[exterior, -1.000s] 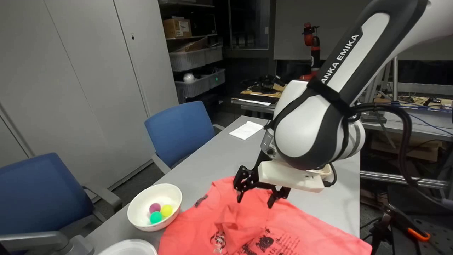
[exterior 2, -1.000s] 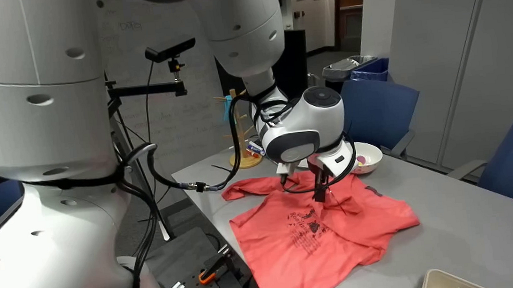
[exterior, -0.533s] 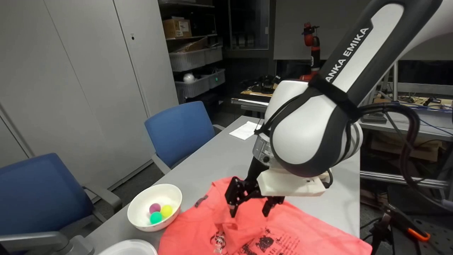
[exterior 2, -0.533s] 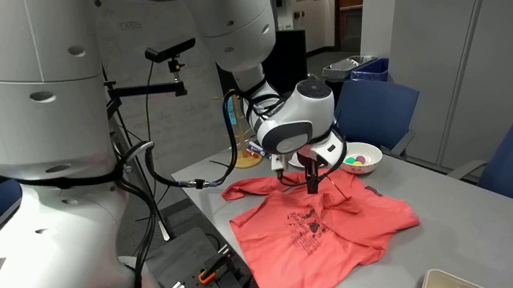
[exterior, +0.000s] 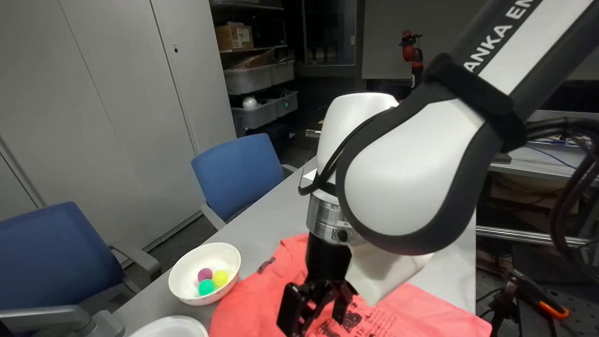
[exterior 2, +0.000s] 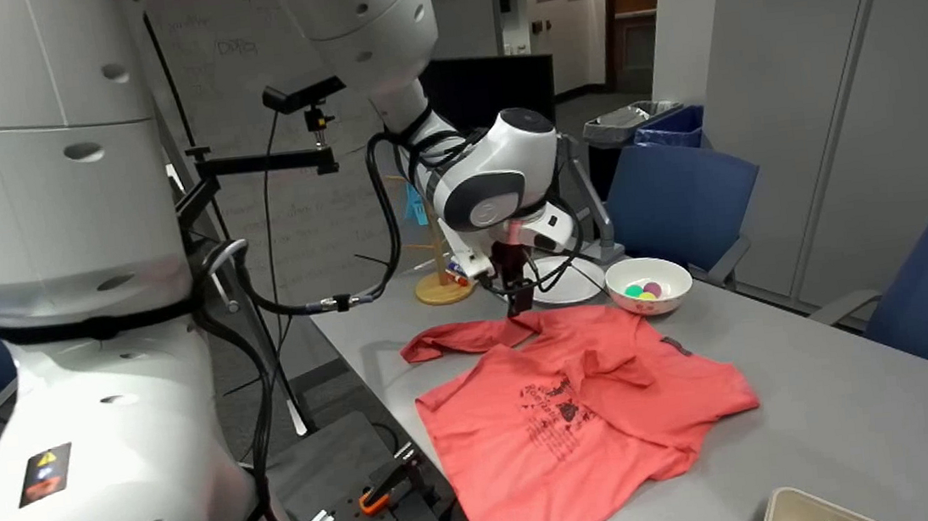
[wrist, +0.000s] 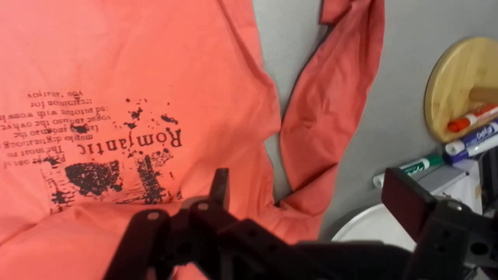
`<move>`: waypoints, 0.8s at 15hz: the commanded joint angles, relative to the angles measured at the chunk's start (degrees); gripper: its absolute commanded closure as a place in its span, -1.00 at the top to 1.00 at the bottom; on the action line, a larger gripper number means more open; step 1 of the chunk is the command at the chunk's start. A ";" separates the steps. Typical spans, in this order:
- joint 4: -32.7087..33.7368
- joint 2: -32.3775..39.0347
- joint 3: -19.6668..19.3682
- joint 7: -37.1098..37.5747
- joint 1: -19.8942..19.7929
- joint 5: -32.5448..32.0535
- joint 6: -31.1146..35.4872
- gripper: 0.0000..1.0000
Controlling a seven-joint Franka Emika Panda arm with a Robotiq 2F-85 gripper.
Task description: Fold up the peach sweat shirt on the table.
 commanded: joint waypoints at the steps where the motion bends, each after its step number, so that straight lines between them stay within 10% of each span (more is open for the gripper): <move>1: 0.33 -0.32 -4.72 -2.73 5.13 1.74 -1.62 1.00; 12: 1.58 3.74 -5.39 -15.94 11.80 -6.76 -1.44 1.00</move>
